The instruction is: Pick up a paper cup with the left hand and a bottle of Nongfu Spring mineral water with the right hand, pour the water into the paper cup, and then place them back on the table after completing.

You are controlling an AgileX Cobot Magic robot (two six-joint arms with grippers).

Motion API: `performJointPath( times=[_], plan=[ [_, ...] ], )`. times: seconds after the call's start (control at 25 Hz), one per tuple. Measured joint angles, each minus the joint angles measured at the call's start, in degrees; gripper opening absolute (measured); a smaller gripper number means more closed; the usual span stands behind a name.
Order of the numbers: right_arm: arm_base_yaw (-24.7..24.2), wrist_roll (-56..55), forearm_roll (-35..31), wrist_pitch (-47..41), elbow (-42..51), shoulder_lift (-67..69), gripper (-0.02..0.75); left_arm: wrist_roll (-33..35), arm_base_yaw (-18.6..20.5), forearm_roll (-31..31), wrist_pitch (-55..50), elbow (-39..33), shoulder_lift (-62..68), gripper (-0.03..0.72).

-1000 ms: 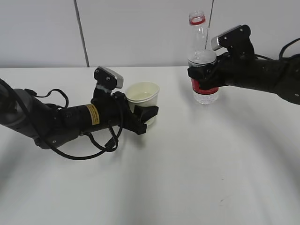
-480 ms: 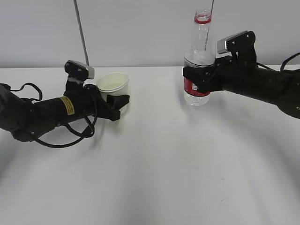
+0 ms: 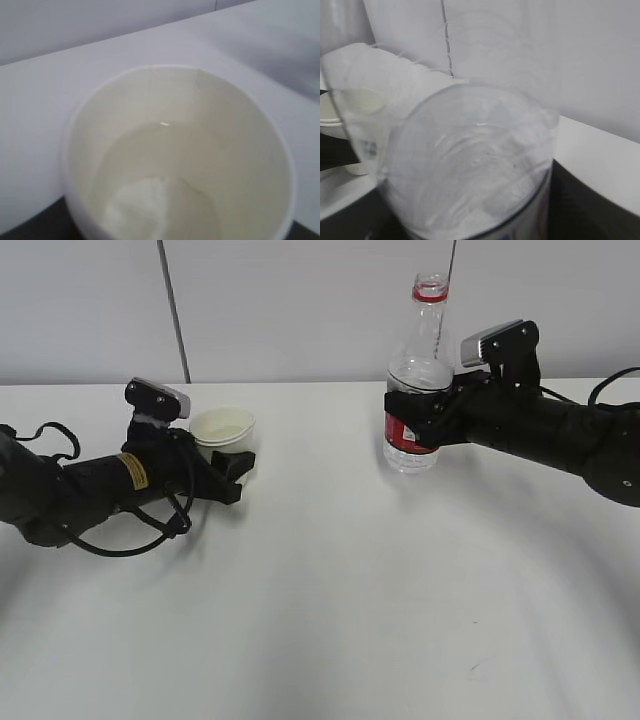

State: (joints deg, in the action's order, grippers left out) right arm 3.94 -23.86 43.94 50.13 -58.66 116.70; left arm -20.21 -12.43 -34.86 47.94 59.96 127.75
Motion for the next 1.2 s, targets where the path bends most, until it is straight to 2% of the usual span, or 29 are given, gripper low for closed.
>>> performJointPath(
  times=[0.2,0.64,1.04,1.2],
  plan=[
    [0.0,0.4,-0.9,0.0,0.0,0.1,0.445,0.9,0.0,3.4,2.7,0.1,1.6,0.401],
    [0.0,0.9,-1.5,0.1,0.0,0.1,0.445,1.4,0.0,4.1,3.3,0.2,2.0,0.407],
    [0.0,0.9,-1.6,0.1,0.0,0.1,0.445,1.6,0.0,4.3,4.2,0.2,2.3,0.463],
    [0.0,0.9,-1.7,0.2,0.0,0.1,0.445,1.7,0.0,4.6,5.8,0.2,2.3,0.531]
  ],
)
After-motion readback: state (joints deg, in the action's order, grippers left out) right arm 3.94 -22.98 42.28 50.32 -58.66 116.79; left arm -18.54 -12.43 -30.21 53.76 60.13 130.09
